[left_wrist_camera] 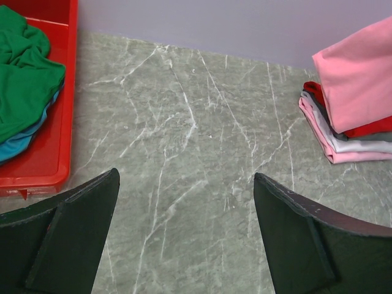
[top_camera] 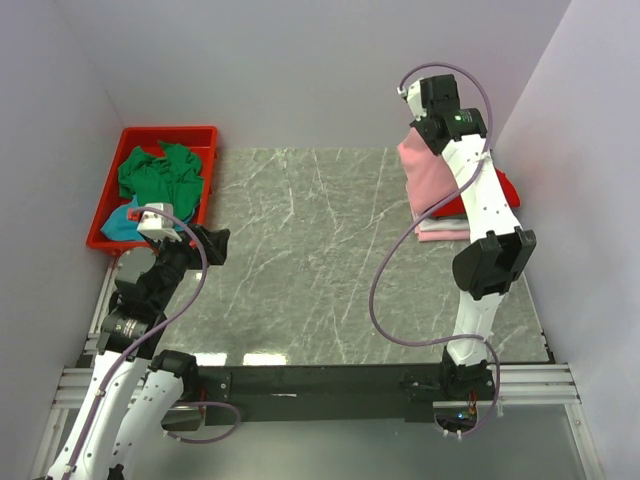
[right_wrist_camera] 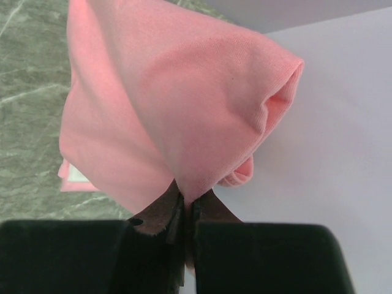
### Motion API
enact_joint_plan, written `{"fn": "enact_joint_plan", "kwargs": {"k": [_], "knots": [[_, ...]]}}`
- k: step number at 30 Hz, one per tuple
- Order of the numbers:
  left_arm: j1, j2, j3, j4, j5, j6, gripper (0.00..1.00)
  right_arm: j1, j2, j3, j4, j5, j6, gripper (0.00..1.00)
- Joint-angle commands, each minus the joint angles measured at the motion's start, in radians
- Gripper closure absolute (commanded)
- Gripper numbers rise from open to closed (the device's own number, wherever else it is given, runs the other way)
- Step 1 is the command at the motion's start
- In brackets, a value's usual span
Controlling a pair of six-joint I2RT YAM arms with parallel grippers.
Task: Fold and stack the t-shirts
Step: Neatly place the folded tshirt to the corner
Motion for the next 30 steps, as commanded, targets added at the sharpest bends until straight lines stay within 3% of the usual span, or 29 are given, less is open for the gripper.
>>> {"fn": "enact_joint_plan", "kwargs": {"k": [1,30], "knots": [[0.003,0.005,-0.001,0.039,0.001,0.025,0.04,-0.013,-0.096,0.047,0.024,0.009,-0.022,1.0],[0.003,0.022,-0.003,0.036,0.003,0.025,0.04,-0.081,-0.145,-0.015,-0.013,-0.097,-0.101,1.0]]}}
